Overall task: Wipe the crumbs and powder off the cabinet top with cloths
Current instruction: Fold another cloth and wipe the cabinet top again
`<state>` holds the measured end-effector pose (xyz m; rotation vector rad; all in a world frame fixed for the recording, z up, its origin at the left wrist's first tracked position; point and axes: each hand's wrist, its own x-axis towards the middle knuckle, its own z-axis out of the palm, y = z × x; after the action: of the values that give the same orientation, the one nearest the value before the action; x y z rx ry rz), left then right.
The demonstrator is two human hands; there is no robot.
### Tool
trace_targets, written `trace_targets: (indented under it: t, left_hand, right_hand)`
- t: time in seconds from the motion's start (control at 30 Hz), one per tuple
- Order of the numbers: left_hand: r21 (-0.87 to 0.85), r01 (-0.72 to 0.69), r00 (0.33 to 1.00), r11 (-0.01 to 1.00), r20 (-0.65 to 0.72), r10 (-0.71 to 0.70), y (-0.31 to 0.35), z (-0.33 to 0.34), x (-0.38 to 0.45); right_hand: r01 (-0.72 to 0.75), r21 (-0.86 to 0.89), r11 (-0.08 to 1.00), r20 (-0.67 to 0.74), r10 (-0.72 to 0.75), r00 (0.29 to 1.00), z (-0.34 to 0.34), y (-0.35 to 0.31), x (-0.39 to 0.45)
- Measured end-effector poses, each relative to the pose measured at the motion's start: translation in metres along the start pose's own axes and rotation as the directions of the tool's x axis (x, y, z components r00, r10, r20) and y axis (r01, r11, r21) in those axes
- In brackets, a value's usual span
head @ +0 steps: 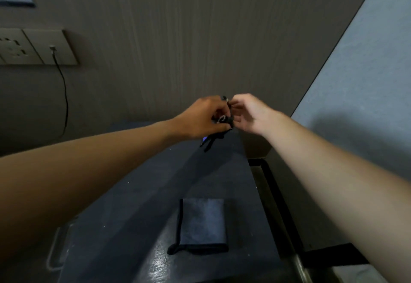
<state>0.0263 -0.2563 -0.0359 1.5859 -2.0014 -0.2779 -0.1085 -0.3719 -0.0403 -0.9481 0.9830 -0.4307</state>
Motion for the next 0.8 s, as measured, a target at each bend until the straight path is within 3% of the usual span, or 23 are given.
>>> trace_targets:
  t: [0.1, 0.23, 0.4, 0.57, 0.63, 0.8]
  left_hand:
    - [-0.015, -0.071, 0.996, 0.997, 0.053, 0.072, -0.003, 0.000, -0.001]
    - [-0.095, 0.059, 0.996, 0.994, 0.072, -0.053, -0.005, -0.001, -0.003]
    - [-0.107, 0.162, 0.969, 0.981, -0.169, -0.178, -0.016, -0.008, 0.000]
    - [-0.039, 0.282, 0.958, 0.959, 0.067, -0.279, -0.034, -0.004, -0.004]
    - [-0.036, 0.333, 0.939, 0.942, 0.098, -0.328, -0.036, 0.000, -0.006]
    - [-0.259, 0.408, 0.912, 0.876, 0.171, -0.374, -0.034, 0.009, -0.003]
  right_hand:
    - [0.052, -0.055, 0.997, 0.091, -0.047, 0.995, -0.001, -0.002, -0.006]
    - [0.173, -0.112, 0.978, 0.119, -0.160, 0.980, -0.006, 0.009, -0.001]
    - [0.292, -0.266, 0.919, 0.099, -0.275, 0.956, -0.007, 0.012, 0.002]
    - [0.337, -0.291, 0.896, 0.206, -0.285, 0.936, -0.014, 0.014, 0.002]
    - [0.367, -0.268, 0.891, 0.203, -0.321, 0.925, -0.013, 0.013, 0.003]
    - [0.348, -0.293, 0.891, 0.113, -0.329, 0.938, -0.018, 0.016, 0.004]
